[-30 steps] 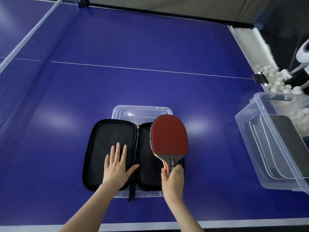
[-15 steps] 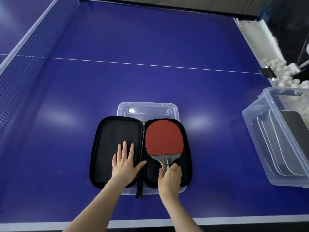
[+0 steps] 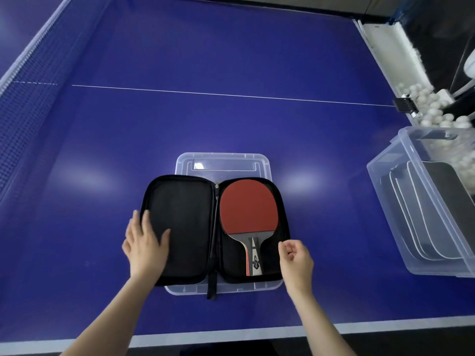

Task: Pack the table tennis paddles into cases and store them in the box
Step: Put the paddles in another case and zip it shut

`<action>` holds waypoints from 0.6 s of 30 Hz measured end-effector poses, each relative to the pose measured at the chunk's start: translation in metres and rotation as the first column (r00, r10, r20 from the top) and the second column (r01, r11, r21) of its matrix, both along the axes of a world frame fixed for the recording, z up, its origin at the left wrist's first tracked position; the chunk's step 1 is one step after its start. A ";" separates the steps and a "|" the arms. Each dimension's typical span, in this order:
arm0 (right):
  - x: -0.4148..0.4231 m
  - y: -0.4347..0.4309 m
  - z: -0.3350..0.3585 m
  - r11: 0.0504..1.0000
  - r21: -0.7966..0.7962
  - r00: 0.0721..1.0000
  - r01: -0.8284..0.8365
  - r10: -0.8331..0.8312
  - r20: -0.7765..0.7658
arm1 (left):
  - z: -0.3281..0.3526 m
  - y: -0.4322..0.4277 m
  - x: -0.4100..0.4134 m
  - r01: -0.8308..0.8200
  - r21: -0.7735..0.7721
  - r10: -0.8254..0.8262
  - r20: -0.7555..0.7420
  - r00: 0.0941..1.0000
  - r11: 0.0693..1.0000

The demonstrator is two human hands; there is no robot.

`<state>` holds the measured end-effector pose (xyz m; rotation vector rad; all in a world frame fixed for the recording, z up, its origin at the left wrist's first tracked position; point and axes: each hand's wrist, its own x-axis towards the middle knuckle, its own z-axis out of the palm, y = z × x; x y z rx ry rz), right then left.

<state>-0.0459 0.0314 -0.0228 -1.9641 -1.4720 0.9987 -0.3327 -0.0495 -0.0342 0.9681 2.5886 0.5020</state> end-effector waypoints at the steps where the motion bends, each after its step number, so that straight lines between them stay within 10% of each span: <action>1: 0.005 0.002 0.000 0.998 -0.026 0.999 -0.049 0.049 -0.010 | 0.000 -0.003 -0.007 -0.061 -0.014 0.062 0.029 0.998 0.998; 10: 0.011 0.007 -0.004 0.985 -0.114 0.991 -0.128 0.131 0.016 | 0.008 -0.009 -0.034 -0.282 -0.026 0.271 0.365 0.891 0.959; 18: 0.005 0.025 0.009 0.995 -0.047 0.995 -0.088 0.086 -0.051 | 0.084 0.003 0.012 -0.152 0.275 0.045 0.362 0.931 0.949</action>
